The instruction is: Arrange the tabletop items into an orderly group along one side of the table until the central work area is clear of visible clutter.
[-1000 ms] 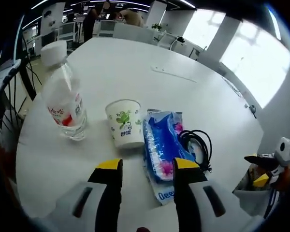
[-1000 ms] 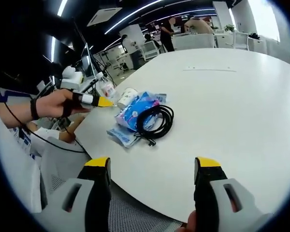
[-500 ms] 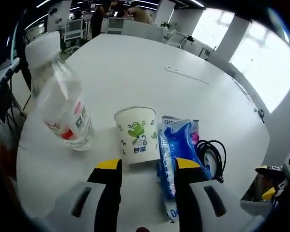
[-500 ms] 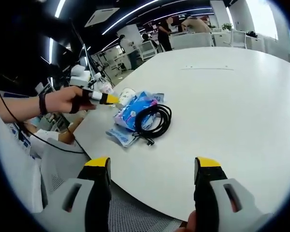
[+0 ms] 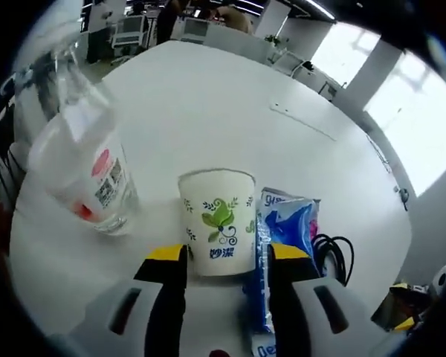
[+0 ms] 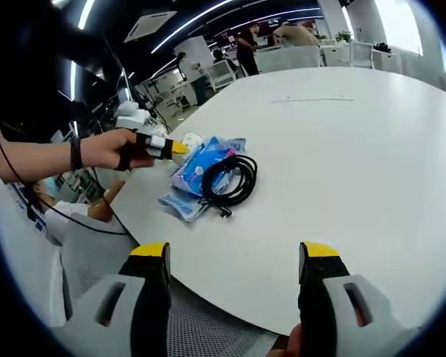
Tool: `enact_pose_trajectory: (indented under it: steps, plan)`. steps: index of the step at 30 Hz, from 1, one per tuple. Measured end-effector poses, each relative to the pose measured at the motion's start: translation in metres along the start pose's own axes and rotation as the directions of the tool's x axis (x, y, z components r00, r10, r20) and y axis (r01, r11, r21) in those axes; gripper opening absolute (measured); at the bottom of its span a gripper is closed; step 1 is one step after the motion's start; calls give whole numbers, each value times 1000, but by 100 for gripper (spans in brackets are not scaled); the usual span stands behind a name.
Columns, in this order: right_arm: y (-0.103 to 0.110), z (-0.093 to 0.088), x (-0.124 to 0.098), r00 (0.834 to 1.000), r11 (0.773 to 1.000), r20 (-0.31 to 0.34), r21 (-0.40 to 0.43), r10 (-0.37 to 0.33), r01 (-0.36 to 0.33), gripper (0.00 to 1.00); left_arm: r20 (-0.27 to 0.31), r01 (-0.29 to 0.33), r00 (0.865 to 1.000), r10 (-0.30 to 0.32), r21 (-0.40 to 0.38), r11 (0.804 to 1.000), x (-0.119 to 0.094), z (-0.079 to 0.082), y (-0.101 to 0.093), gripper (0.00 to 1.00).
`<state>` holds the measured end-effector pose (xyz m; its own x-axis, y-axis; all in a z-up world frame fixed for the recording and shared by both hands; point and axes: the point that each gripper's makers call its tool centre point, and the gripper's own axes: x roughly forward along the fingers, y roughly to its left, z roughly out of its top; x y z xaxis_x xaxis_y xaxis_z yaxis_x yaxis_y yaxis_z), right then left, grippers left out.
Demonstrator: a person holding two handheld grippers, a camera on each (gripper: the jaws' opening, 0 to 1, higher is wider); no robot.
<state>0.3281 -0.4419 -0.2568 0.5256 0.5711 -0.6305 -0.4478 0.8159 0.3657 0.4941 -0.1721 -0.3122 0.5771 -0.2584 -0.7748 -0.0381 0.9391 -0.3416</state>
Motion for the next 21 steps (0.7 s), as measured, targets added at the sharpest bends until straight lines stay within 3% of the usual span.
enact_pose_trajectory:
  steps: [5,15,21]
  plan:
    - [-1,2,0,1000,1000,5,4,-2,2,70,0,23,1000,-23,-60,998,9,0,-1,41]
    - [-5,4,-1,1000,1000,13,8,-11,11,69,-13,4,1000,-5,-27,1000,8,-4,2,36]
    - [-3,5,-1,1000,1000,18,3,-8,8,69,-6,29,1000,-30,-42,999,-3,-14,-4,36]
